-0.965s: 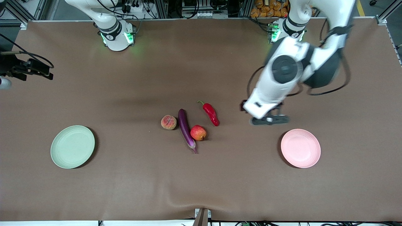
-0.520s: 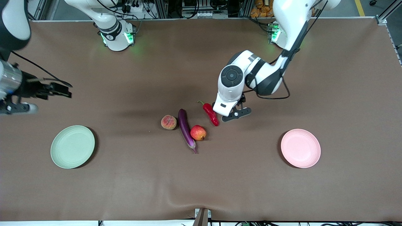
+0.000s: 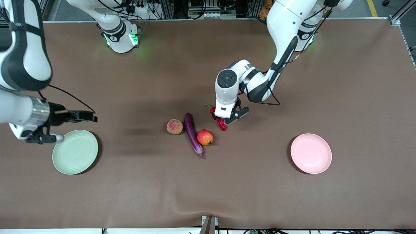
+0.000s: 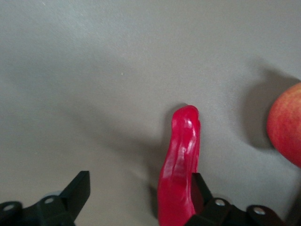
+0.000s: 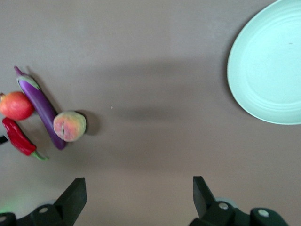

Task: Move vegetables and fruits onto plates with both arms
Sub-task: 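Grasp the red pepper with the left gripper while the right gripper reaches the pomegranate, then lower the pepper onto the pink plate while the right gripper grasps the pomegranate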

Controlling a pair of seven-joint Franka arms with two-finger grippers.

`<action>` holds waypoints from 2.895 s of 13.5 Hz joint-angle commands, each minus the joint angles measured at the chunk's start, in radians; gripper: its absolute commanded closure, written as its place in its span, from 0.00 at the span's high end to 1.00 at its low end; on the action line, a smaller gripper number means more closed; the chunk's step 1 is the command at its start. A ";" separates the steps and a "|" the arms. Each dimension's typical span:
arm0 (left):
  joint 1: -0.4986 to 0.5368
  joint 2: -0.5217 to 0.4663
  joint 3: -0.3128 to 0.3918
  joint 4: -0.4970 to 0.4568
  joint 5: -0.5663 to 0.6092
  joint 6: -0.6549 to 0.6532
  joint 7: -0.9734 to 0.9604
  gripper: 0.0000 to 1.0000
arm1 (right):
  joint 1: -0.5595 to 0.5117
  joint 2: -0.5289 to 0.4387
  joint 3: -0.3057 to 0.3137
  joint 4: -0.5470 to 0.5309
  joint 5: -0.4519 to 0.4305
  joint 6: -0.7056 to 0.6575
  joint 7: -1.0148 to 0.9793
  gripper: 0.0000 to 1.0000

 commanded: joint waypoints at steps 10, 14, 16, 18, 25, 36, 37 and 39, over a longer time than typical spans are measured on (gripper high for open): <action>0.022 -0.005 0.017 0.004 0.071 0.057 -0.024 0.00 | 0.303 0.201 -0.005 0.042 0.038 0.258 0.604 1.00; 0.237 -0.139 0.007 0.009 0.101 -0.175 0.341 0.00 | 0.424 0.281 -0.004 0.083 0.036 0.356 0.857 1.00; 0.342 -0.150 0.007 0.010 0.101 -0.200 0.513 0.00 | 0.470 0.327 -0.005 0.118 0.036 0.407 0.975 1.00; 0.445 -0.141 0.007 0.028 0.099 -0.200 0.657 0.00 | 0.521 0.364 -0.005 0.143 0.035 0.464 1.087 1.00; 0.608 0.039 0.004 0.215 0.044 -0.177 0.817 0.00 | 0.626 0.462 -0.007 0.163 0.024 0.688 1.253 1.00; 0.646 0.105 0.001 0.294 0.035 -0.101 0.822 1.00 | 0.659 0.552 -0.010 0.161 0.019 0.840 1.275 1.00; 0.637 0.097 -0.001 0.302 0.006 -0.103 0.801 1.00 | 0.659 0.552 -0.010 0.161 0.018 0.840 1.292 1.00; 0.612 0.093 -0.028 0.302 -0.063 -0.103 0.715 1.00 | 0.658 0.554 -0.011 0.161 0.018 0.840 1.313 1.00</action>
